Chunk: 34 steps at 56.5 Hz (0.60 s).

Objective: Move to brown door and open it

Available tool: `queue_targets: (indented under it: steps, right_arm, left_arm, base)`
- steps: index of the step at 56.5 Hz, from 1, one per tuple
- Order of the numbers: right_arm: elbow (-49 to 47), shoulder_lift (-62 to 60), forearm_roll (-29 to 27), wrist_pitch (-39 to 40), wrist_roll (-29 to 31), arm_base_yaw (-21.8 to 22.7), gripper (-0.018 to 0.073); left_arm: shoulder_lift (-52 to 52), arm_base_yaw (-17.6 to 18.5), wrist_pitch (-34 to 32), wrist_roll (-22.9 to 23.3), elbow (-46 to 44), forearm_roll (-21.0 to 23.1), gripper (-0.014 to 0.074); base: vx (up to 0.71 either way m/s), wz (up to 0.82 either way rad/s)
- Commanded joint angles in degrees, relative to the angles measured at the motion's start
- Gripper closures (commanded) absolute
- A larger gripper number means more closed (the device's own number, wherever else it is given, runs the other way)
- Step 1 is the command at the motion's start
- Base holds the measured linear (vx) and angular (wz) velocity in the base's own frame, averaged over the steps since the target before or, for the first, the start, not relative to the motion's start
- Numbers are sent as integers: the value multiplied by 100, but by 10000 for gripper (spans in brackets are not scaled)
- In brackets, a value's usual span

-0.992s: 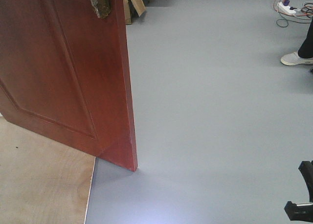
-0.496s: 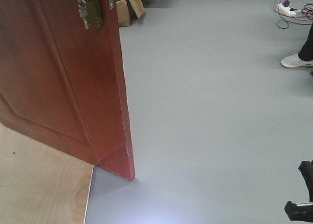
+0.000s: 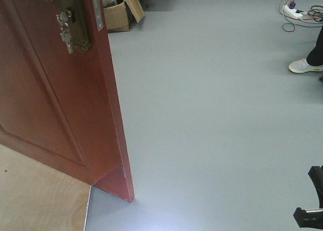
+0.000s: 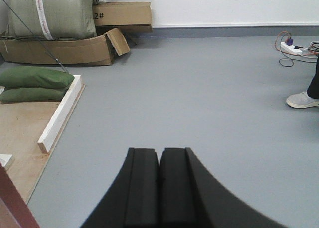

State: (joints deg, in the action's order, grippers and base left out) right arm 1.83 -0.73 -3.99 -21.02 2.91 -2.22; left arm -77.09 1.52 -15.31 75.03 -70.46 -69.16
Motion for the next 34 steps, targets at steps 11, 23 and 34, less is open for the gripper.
queue_targets:
  steps: [11, 23, 34]
  right_arm:
    - [25, -32, 20, 440, 37, -1, 559]
    - [25, -32, 20, 440, 37, -1, 559]
    - [25, -32, 20, 440, 37, -1, 559]
  left_arm:
    - [178, 27, -162, 8, -153, 127, 561]
    - [178, 27, -162, 8, -147, 127, 561]
    - [178, 27, -162, 8, -147, 127, 561]
  base:
    - [10, -3]
    - [7, -1]
    - [6, -2]
